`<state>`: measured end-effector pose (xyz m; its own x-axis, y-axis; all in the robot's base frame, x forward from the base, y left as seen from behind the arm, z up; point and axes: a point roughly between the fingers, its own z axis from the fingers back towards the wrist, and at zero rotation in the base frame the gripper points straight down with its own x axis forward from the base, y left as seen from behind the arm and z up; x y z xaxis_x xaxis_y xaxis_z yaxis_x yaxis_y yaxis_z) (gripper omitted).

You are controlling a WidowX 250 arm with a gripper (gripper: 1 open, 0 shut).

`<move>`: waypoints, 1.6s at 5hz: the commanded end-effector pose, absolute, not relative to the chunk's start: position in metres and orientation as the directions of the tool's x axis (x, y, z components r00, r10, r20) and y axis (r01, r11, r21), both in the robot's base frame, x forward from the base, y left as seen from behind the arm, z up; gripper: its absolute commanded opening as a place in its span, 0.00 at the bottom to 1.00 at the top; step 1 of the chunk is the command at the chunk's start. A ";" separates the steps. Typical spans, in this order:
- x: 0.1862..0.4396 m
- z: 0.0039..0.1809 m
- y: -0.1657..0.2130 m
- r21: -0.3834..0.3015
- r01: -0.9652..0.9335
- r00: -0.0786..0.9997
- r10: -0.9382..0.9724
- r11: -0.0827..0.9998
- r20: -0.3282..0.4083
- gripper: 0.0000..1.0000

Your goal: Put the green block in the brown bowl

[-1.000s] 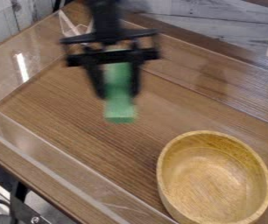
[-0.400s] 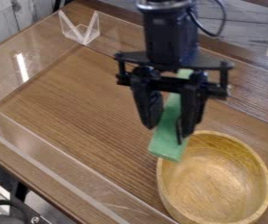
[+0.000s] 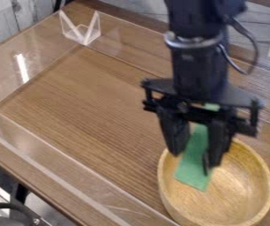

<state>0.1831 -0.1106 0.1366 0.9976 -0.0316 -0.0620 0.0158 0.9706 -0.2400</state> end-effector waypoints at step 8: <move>0.204 0.136 -0.084 -0.292 0.016 1.000 -0.013 0.956 0.013 0.00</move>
<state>0.1984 -0.0840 0.1282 0.9996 -0.0221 -0.0189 0.0158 0.9591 -0.2826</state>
